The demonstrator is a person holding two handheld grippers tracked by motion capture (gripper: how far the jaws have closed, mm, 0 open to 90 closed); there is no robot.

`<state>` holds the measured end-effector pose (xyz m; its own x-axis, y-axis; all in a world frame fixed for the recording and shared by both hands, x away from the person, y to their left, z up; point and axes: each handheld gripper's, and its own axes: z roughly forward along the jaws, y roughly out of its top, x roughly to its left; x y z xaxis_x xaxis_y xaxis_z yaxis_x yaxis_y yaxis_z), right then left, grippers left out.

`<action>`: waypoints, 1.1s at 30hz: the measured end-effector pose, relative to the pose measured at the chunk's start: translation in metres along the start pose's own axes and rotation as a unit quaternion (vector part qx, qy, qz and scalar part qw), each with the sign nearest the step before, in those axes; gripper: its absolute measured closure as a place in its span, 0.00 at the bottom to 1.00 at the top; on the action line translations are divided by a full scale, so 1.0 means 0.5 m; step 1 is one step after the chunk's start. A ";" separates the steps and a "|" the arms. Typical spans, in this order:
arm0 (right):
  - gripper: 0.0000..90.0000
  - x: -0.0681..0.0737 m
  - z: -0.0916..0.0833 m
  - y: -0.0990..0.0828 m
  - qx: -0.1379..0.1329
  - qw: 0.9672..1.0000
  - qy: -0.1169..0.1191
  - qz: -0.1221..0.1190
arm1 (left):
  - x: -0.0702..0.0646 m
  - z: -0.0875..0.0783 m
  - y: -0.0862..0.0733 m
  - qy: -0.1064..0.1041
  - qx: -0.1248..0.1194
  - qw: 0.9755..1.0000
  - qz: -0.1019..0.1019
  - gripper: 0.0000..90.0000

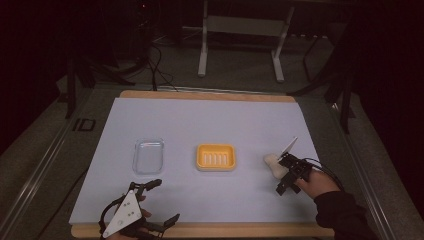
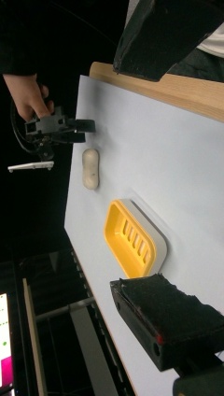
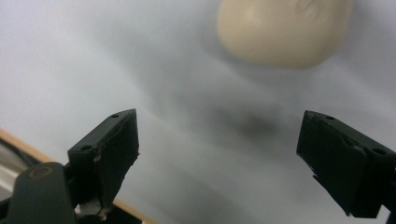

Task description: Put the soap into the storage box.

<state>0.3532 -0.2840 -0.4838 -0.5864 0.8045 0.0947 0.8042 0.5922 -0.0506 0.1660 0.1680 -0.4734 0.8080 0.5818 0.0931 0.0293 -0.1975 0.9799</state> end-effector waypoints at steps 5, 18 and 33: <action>0.15 -0.006 0.002 0.014 0.003 1.000 -0.020 0.000 | 0.000 0.000 0.000 0.000 0.001 1.000 0.001 0.01; 0.15 -0.025 -0.026 0.041 -0.078 0.996 -0.041 0.012 | 0.000 0.000 0.000 0.000 0.001 1.000 0.001 0.01; 0.14 -0.037 -0.024 0.069 -0.112 0.994 0.001 0.017 | 0.000 0.000 0.000 -0.001 0.001 1.000 0.000 0.01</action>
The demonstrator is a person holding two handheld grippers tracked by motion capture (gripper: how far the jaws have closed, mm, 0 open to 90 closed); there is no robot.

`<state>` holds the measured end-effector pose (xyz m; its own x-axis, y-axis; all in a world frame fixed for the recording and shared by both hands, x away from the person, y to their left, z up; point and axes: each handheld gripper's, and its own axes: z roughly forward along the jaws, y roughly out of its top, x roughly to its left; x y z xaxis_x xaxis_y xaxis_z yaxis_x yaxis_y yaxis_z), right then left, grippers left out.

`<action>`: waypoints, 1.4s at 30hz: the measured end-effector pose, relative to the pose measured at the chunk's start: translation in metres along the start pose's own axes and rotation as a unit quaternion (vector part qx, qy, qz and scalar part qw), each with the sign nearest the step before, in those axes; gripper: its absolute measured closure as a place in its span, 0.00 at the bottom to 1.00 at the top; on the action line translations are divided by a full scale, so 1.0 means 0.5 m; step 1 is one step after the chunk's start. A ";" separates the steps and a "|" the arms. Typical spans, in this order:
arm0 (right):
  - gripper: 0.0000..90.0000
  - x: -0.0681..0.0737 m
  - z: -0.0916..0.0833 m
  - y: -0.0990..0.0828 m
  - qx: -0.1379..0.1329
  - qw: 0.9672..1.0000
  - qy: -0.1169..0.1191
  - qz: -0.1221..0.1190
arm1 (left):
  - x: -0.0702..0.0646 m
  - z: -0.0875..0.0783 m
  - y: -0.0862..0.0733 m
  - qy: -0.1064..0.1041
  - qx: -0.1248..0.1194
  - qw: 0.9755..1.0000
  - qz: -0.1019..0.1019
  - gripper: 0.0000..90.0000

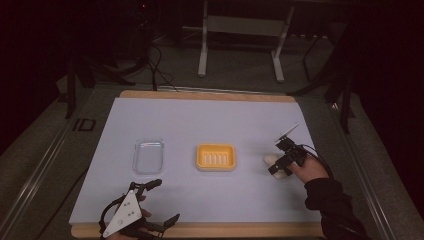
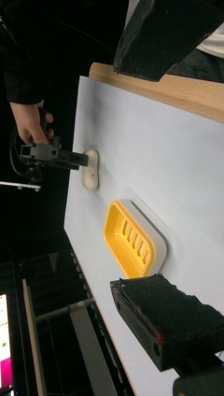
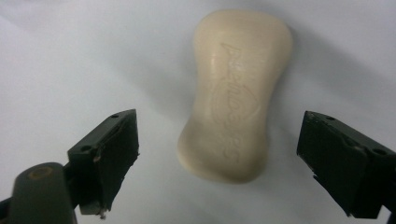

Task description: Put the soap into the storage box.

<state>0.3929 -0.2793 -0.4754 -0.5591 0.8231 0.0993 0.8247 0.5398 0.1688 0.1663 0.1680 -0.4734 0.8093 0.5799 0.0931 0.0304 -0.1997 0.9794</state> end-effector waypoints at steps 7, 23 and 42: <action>0.17 0.004 0.015 0.015 0.004 1.000 -0.022 0.006 | 0.000 0.000 0.000 0.000 0.000 1.000 0.000 0.01; 0.38 0.001 0.046 0.040 0.031 0.999 -0.038 0.018 | -0.001 0.001 0.000 -0.002 0.001 1.000 0.001 0.01; 0.53 0.005 0.055 0.055 0.048 0.997 -0.052 -0.009 | -0.004 0.003 -0.001 -0.003 0.006 1.000 0.005 0.01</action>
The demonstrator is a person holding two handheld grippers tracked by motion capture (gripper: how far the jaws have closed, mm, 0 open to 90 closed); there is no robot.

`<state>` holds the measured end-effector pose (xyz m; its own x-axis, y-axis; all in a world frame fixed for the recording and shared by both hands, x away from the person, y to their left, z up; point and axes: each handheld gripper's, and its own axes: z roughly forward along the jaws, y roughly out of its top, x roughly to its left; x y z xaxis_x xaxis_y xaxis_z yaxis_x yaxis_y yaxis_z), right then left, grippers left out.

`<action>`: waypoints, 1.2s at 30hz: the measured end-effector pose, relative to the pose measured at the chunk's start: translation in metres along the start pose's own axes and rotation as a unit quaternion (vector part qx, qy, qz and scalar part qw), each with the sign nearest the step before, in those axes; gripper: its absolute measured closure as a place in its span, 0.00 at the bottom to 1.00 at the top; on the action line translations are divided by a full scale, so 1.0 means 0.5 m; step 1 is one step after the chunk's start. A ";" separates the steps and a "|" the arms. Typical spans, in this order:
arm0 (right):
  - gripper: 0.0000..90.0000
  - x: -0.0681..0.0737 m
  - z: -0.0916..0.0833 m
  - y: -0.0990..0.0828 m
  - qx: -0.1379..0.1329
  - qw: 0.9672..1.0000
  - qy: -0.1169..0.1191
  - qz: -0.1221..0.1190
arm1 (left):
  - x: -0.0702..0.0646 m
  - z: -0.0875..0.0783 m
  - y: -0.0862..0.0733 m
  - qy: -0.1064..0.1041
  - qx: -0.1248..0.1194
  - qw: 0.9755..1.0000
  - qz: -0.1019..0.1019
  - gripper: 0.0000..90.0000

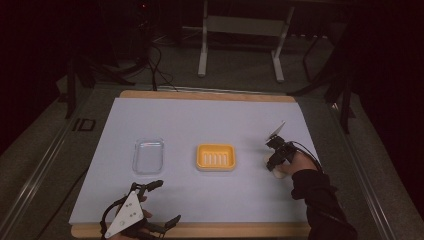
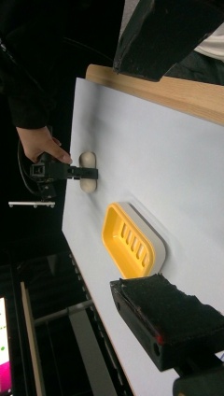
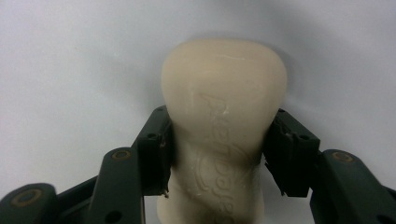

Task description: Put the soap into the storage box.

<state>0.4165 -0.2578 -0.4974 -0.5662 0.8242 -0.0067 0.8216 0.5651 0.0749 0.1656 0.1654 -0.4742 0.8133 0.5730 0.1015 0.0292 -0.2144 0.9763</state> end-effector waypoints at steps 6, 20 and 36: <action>0.54 -0.004 -0.002 0.003 0.010 0.999 0.007 -0.033 | 0.001 0.001 0.000 0.001 -0.001 1.000 -0.001 0.01; 0.55 -0.010 -0.027 0.013 -0.009 0.995 0.015 -0.099 | 0.002 0.001 -0.001 0.000 0.000 1.000 -0.002 0.01; 0.55 -0.008 -0.077 0.020 -0.055 0.979 0.024 -0.193 | 0.001 0.002 -0.002 -0.002 0.001 1.000 -0.002 0.01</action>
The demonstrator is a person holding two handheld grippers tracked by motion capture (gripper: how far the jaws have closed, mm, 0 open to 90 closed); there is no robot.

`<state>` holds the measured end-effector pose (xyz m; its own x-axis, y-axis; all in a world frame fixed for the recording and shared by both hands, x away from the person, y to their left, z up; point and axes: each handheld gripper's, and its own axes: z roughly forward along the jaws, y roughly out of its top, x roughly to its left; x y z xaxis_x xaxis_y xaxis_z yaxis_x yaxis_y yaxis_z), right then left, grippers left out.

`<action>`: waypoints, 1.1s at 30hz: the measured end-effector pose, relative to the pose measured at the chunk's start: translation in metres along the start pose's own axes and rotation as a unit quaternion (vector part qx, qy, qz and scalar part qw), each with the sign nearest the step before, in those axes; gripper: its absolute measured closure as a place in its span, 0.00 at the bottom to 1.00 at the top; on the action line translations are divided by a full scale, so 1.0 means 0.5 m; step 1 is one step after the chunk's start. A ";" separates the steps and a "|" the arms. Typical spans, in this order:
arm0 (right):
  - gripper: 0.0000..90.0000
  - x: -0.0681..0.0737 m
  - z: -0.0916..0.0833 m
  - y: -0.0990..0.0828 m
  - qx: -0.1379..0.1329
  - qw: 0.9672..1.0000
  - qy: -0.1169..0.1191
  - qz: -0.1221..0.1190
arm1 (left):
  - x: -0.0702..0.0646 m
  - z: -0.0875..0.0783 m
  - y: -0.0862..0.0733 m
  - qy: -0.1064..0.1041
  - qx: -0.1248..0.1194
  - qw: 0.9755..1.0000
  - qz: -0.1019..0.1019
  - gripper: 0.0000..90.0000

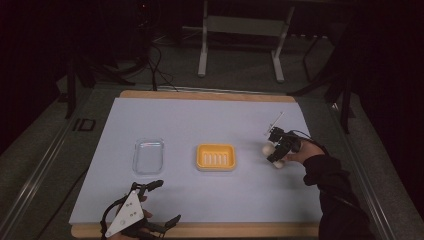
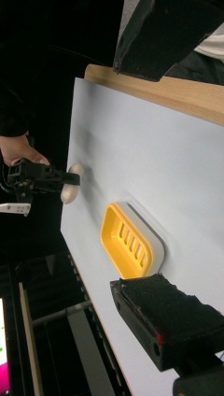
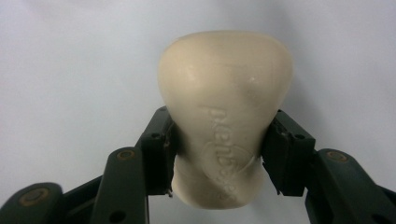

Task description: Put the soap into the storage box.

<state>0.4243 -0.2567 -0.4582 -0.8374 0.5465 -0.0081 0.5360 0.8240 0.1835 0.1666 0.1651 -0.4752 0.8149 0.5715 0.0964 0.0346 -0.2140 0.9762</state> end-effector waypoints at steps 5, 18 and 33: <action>0.55 0.007 -0.005 -0.006 -0.037 0.998 0.022 -0.048 | 0.001 0.000 0.000 -0.001 0.000 1.000 0.000 0.01; 0.55 0.018 -0.009 -0.006 -0.031 0.990 0.045 -0.127 | 0.000 0.000 0.000 -0.001 0.000 1.000 0.000 0.01; 0.55 0.030 -0.022 -0.001 -0.076 0.973 0.070 -0.208 | 0.000 0.002 0.000 -0.001 -0.001 1.000 0.001 0.01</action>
<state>0.4103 -0.2507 -0.4477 -0.9906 0.1356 0.0190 0.1341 0.9319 0.3370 0.1671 0.1644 -0.4752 0.8164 0.5690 0.0986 0.0318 -0.2147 0.9762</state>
